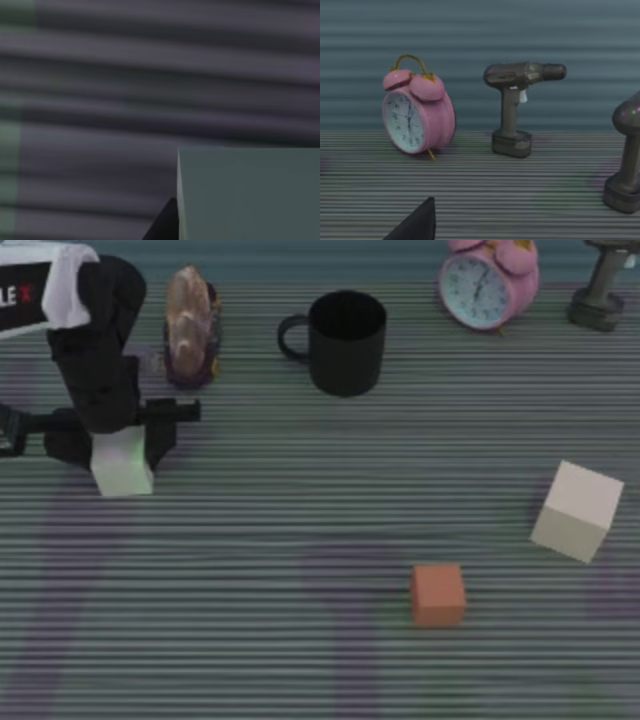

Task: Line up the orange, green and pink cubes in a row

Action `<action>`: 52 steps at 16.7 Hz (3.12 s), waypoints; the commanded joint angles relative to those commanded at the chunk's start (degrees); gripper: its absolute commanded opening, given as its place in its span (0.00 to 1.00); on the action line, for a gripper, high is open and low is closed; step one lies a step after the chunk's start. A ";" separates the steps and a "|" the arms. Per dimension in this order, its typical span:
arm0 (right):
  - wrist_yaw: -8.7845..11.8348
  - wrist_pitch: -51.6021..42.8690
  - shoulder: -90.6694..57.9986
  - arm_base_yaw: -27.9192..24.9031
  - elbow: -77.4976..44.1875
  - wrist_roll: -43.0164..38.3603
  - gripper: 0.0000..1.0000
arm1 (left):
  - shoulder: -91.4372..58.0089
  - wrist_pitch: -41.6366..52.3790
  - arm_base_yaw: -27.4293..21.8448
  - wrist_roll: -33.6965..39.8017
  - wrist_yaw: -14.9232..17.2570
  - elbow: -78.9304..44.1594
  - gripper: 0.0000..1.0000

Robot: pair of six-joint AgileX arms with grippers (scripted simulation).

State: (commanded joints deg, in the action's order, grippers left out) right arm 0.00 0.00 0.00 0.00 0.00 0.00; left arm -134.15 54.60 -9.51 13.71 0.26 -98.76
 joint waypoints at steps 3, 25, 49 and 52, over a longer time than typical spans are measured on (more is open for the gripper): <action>0.00 0.00 0.00 0.00 0.00 0.00 1.00 | 0.00 0.00 0.00 0.00 0.00 0.00 0.00; 0.00 0.00 0.00 0.00 0.00 0.00 1.00 | 6.96 14.14 -10.51 9.74 -0.20 -7.76 0.00; 0.00 0.00 0.00 0.00 0.00 0.00 1.00 | 9.24 3.78 -39.66 35.36 -0.91 4.85 0.00; 0.00 0.00 0.00 0.00 0.00 0.00 1.00 | 8.48 0.69 -39.69 35.45 -0.87 7.29 0.00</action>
State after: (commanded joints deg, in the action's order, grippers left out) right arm 0.00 0.00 0.00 0.00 0.00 0.00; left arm -125.67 55.29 -49.20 49.16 -0.61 -91.46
